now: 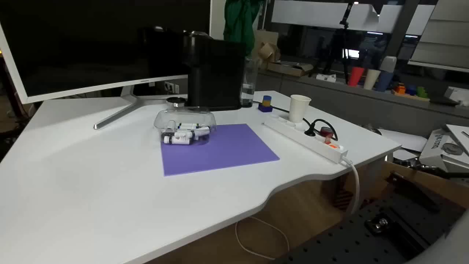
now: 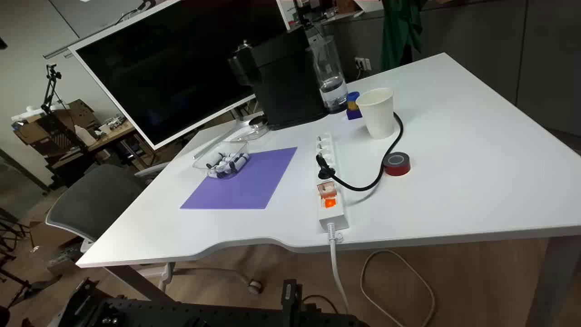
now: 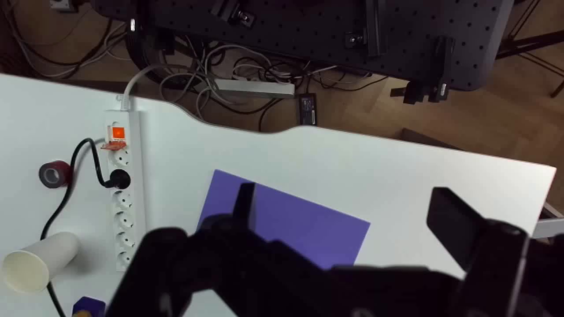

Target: Pick an object from the plastic container and put it on the table

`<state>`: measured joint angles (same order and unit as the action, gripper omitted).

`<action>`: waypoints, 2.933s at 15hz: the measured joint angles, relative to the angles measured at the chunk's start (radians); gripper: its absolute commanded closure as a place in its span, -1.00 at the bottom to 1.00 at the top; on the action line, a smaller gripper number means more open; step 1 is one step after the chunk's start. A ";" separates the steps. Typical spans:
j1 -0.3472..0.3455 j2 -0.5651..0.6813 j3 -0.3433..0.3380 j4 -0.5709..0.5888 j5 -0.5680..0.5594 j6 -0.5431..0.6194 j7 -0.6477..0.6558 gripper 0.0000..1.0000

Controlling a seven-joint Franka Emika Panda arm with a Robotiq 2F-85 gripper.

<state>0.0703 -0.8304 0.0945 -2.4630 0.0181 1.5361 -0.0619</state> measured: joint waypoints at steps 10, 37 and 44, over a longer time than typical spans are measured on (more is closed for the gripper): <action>0.000 -0.002 0.000 0.000 0.000 0.003 0.000 -1.00; -0.118 0.892 0.006 0.296 -0.166 0.804 0.429 -1.00; -0.052 1.055 -0.032 0.318 -0.229 0.894 0.379 -1.00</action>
<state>0.0186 0.2250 0.0624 -2.1452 -0.2106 2.4299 0.3166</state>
